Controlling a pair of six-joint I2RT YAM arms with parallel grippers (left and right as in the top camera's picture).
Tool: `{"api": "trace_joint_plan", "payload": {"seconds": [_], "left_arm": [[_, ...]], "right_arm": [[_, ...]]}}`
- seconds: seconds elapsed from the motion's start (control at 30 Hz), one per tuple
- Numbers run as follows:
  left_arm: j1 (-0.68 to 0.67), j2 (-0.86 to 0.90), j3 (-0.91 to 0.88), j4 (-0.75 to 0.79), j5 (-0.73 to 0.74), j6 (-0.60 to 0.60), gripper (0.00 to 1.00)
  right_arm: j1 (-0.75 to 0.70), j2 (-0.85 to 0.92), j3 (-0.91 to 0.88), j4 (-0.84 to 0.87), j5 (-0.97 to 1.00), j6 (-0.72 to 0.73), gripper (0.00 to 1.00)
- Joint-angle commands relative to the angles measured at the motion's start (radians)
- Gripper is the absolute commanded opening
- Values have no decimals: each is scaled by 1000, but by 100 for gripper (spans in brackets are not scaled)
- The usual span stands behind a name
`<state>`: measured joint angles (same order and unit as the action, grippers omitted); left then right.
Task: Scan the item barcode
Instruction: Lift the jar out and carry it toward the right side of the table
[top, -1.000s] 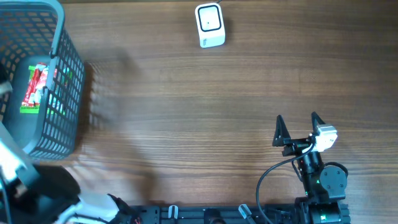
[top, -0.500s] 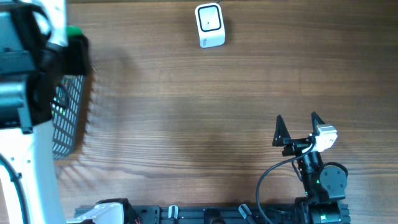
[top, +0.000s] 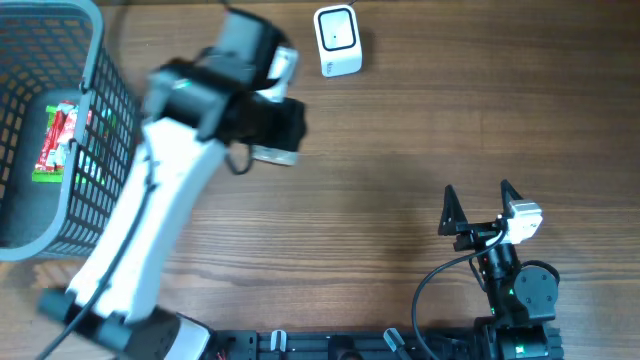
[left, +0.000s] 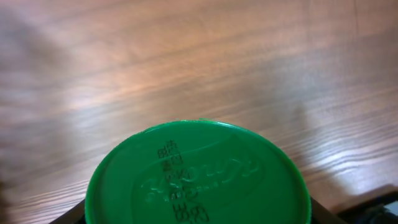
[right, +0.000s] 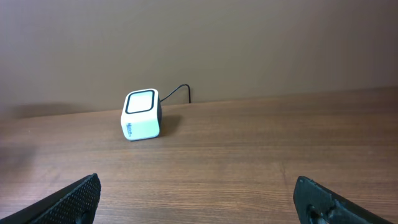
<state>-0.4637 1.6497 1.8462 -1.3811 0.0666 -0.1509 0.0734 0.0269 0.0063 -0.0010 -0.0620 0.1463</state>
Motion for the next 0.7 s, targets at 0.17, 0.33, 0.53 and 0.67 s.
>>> {"api": "trace_joint_plan", "payload": {"seconds": [0.17, 0.33, 0.53, 0.67], "left_arm": [[-184, 294, -14, 169, 80, -150, 47], [-274, 421, -14, 321, 83, -151, 48], [-330, 512, -14, 417, 82, -206, 48], [-333, 562, -14, 435, 82, -240, 48]], "right_arm": [[4, -3, -1, 2, 2, 12, 100], [4, -3, -1, 2, 3, 12, 100], [4, -3, -1, 2, 3, 12, 100], [4, -3, -1, 2, 2, 13, 100]]}}
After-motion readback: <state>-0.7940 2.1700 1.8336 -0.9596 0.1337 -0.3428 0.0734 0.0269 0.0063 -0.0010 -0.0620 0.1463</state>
